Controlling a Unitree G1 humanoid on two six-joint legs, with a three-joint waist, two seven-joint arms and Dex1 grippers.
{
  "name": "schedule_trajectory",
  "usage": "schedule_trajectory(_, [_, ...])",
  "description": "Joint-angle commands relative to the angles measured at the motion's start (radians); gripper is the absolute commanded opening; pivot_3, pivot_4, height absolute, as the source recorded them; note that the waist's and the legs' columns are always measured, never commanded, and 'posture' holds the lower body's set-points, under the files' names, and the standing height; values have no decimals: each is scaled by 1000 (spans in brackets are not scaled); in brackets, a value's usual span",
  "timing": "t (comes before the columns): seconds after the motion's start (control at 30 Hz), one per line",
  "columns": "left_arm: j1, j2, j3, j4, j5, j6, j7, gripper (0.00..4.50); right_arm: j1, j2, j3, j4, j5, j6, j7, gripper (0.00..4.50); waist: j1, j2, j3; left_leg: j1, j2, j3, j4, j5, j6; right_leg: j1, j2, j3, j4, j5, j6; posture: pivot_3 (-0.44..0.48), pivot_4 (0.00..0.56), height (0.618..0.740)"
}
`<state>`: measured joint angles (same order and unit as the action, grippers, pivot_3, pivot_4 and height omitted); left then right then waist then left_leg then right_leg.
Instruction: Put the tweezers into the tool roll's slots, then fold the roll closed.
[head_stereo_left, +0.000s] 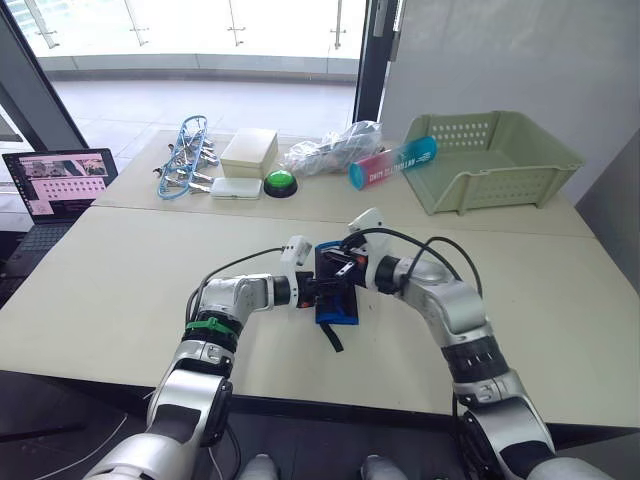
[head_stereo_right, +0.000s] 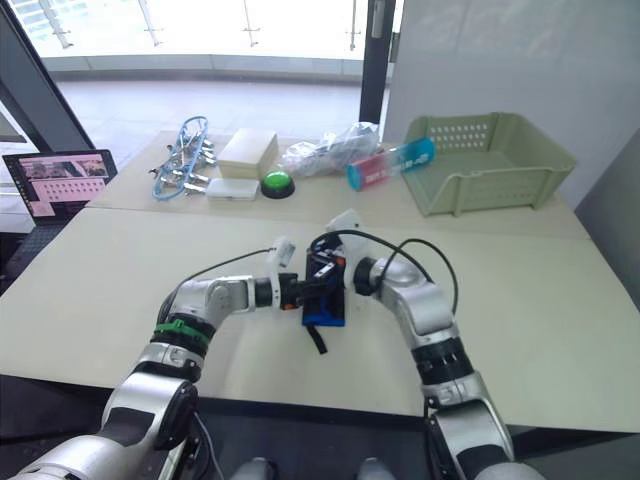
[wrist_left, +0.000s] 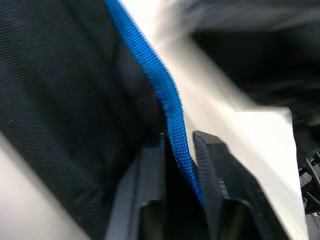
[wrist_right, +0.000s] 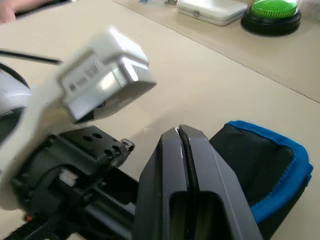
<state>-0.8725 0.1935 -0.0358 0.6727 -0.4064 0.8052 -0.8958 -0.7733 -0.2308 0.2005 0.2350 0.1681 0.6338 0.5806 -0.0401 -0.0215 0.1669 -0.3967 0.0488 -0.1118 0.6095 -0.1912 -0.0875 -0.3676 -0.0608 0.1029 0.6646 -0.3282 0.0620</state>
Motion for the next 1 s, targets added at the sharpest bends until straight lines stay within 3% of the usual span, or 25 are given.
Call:
schedule_trajectory(0.03, [55, 22, -83, 26, 88, 6, 15, 2529, -52, -15, 43, 76, -75, -23, -14, 0, -2, 0, 0, 0, 0, 0, 0, 0, 0, 0, 0, 0, 0, 0, 0, 0, 150, 740])
schedule_trajectory(0.23, [128, 84, -122, -122, 73, 39, -53, 4318, -54, -31, 73, 177, -133, -28, 4, 0, -35, 0, -4, 16, 1, 0, -3, 0, 0, 14, 1, 0, -1, -1, 2, 0, 150, 740])
schedule_trajectory(0.37, [204, 180, -149, -282, 53, 37, -134, 4452, -42, -32, 72, 214, -128, -31, 35, 0, -65, 0, -5, 23, 3, 0, -6, 0, 0, 17, 3, 3, 0, -3, 6, 0, 150, 740])
schedule_trajectory(0.5, [216, 236, -130, -336, 38, 9, -182, 4452, -39, -20, 61, 230, -128, -40, 47, 0, -66, 1, -4, 17, 3, 0, -6, 0, 0, 12, 3, 3, 0, 0, -1, 0, 150, 740])
schedule_trajectory(0.6, [206, 262, -84, -354, 1, 10, -210, 3707, -37, -11, 60, 240, -137, -50, 47, 0, -70, 1, -4, 16, 3, 0, -6, -1, 1, 12, 3, 3, -1, 0, -1, 0, 150, 740])
schedule_trajectory(0.77, [191, 267, -38, -341, -23, 7, -206, 1968, -35, 0, 54, 247, -147, -58, 46, 0, -69, 1, -4, 11, 3, 0, -6, -1, 1, 7, 3, 2, -1, 0, -1, 0, 150, 740])
schedule_trajectory(0.93, [181, 236, -61, -305, 0, -40, -211, 316, -57, -6, -12, 215, -125, -72, 39, 0, -67, 1, -3, 9, 3, 0, -5, -1, 1, 5, 3, 2, -1, 0, -1, 0, 150, 740])
schedule_trajectory(0.97, [176, 224, -65, -303, 2, -45, -208, 30, -57, -12, -27, 189, -113, -74, 52, 0, -64, 1, -2, 8, 2, 0, -5, -1, 1, 4, 3, 2, 0, 0, -1, 0, 150, 740])
schedule_trajectory(1.0, [172, 215, -66, -305, 2, -44, -205, 30, -54, -20, -33, 162, -104, -67, 67, 0, -60, 1, -1, 6, 2, 0, -5, -1, 1, 3, 3, 2, 0, 0, -1, 0, 150, 740])
